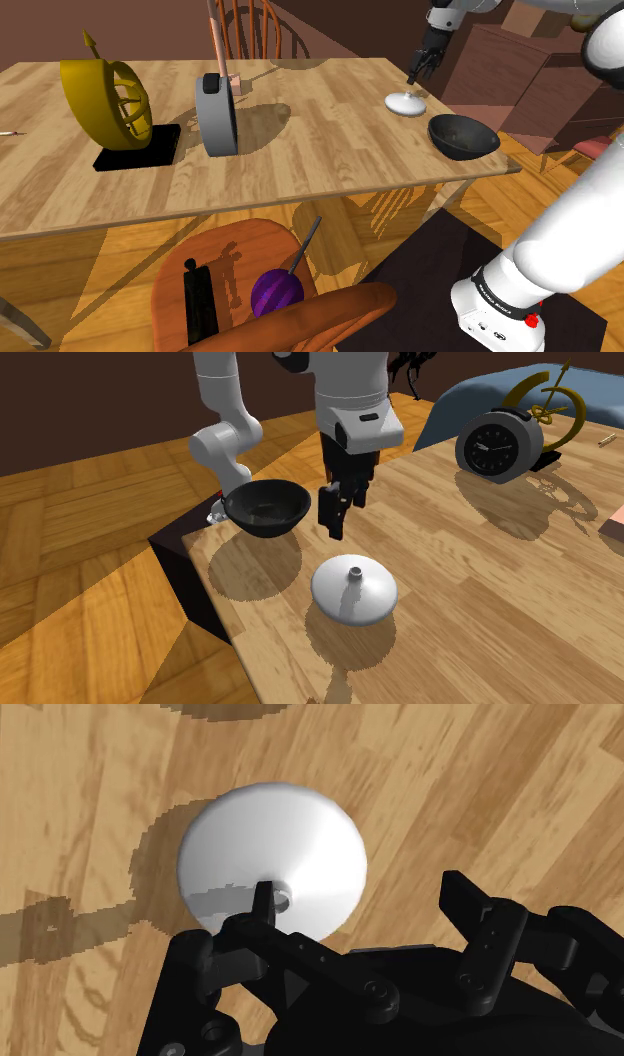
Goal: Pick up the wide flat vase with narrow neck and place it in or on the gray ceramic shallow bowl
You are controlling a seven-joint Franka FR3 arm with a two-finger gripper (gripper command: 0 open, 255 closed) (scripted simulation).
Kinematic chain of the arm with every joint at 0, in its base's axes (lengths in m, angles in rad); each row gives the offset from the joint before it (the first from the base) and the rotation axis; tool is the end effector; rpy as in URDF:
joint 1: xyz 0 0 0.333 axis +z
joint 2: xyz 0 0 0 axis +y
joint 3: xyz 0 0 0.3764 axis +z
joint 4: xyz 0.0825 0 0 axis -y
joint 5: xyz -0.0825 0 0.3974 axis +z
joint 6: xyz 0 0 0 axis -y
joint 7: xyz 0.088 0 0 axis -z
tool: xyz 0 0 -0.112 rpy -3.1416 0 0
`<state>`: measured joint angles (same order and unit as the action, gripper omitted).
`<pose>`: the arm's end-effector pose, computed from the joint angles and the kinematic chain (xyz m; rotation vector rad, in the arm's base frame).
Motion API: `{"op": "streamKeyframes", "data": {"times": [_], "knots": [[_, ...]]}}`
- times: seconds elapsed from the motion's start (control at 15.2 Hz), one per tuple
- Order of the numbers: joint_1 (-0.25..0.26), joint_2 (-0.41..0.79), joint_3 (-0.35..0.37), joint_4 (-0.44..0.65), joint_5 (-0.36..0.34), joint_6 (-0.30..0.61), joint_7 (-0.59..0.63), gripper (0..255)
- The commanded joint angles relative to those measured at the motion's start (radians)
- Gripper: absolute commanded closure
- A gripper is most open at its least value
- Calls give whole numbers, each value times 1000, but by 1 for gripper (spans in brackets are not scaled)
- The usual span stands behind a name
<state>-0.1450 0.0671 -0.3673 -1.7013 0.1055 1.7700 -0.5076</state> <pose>0.5315 -0.2799 0.5969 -3.0744 0.0376 -0.0680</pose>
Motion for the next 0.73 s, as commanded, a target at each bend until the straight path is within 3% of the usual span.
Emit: {"op": "streamKeyframes", "data": {"times": [0.0,0.2,0.66], "knots": [[-20,84,-13,76,27,-6,-35,0],[-53,182,-22,181,59,-28,-72,0],[-45,185,-17,83,63,72,-77,0]]}}
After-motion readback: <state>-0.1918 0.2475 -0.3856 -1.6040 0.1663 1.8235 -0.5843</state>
